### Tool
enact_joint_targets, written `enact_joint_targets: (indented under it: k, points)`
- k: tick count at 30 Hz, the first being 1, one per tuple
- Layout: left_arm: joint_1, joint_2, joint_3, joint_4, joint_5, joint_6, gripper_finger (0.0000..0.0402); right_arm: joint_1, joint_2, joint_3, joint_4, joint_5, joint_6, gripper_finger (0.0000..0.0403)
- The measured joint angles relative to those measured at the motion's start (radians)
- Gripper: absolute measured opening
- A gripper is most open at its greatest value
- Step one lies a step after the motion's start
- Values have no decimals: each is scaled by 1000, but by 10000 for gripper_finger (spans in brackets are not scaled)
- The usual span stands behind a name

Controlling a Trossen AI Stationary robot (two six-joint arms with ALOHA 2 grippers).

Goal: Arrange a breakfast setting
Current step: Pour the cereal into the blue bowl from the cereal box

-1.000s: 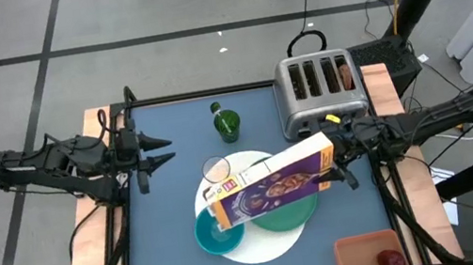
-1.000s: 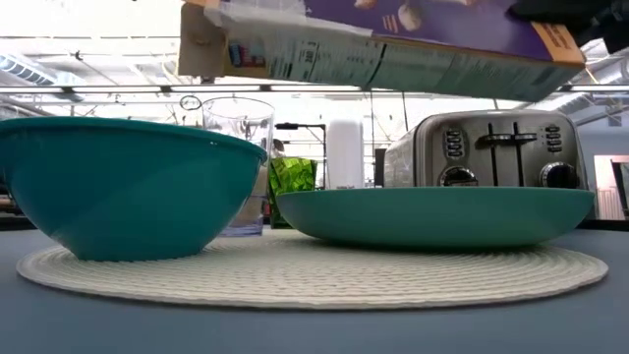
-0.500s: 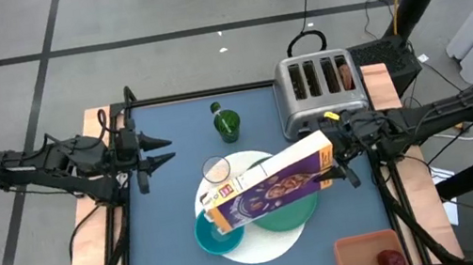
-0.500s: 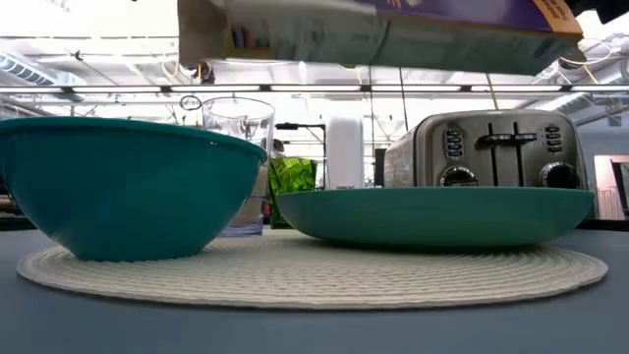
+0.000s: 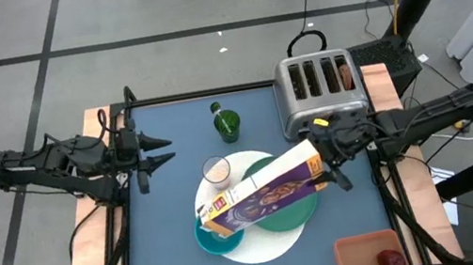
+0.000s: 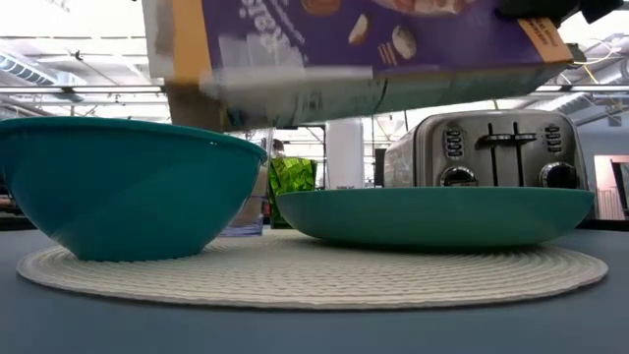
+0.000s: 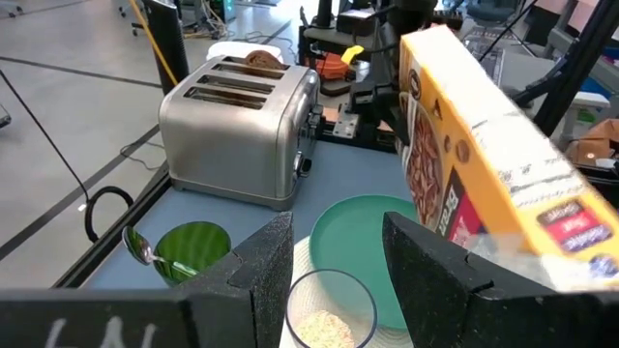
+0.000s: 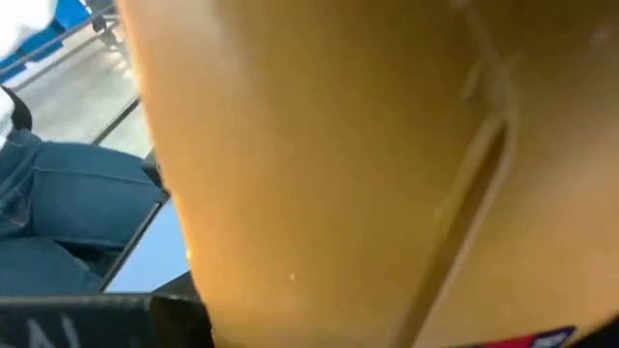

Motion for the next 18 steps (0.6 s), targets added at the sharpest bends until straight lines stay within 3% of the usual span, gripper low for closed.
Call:
enact_joint_targets:
  k: [18]
  points:
    - [0,0,0,0,0,0,168,0,8,-1,1,9,-22,208]
